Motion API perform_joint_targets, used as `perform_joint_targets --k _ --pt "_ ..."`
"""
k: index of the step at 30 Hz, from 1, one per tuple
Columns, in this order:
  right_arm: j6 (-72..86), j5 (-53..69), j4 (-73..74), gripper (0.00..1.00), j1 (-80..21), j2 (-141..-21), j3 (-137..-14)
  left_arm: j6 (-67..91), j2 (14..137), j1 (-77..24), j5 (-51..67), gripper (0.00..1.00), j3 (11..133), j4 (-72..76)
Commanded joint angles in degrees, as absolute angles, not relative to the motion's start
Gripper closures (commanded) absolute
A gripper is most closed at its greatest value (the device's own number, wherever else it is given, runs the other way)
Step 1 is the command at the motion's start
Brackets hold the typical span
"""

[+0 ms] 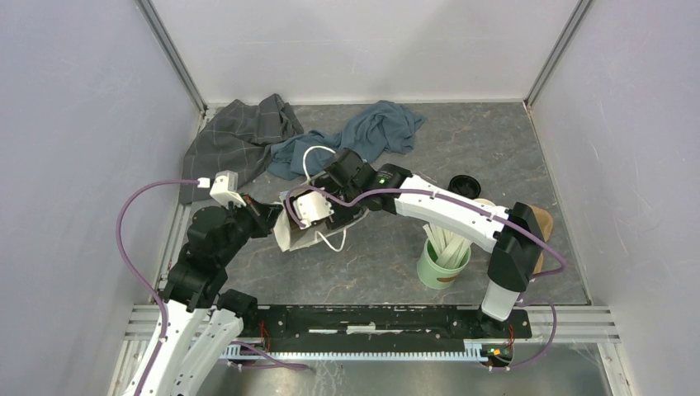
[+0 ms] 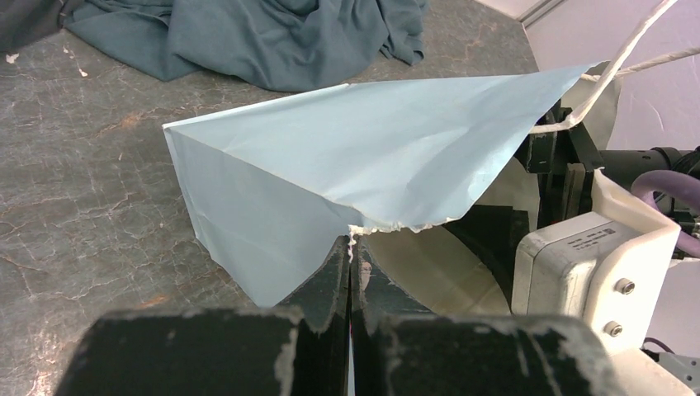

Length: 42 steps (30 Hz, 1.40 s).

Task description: Pack the takeout coffee

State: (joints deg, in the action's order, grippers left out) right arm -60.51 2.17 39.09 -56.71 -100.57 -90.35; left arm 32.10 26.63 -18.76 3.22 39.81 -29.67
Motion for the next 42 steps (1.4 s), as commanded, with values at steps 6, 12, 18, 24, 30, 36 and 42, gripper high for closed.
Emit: perform_joint_targets --k 6,12,18,24,30,36,42 --pt "-59.75 5.77 34.51 1.0 -56.35 -100.77 -90.66 27.92 27.28 -18.9 4.33 0.98 40.86 -31.11" --pt "-60.85 1.44 32.1 1.0 -56.11 -100.38 -87.98 27.07 27.18 -18.85 4.52 0.98 41.46 -31.73" --pt "-60.59 -4.57 28.73 1.0 -55.94 -100.98 -87.19 27.07 27.07 -18.89 4.99 0.98 41.4 -31.75" --pt "-60.95 -4.42 28.08 1.0 -55.39 -100.94 -86.72 27.07 27.11 -18.89 5.07 0.98 41.45 -31.73" --pt "-61.72 -4.37 27.47 1.0 -54.55 -101.43 -86.28 27.22 27.31 -18.9 5.18 0.98 41.24 -31.74" --pt "-62.56 -2.76 27.17 1.0 -54.07 -102.29 -86.04 27.33 28.25 -18.9 5.01 0.98 41.54 -31.2" --pt "-61.95 -0.16 27.57 1.0 -53.87 -102.82 -86.44 27.07 29.82 -18.9 4.48 0.98 42.77 -30.73"
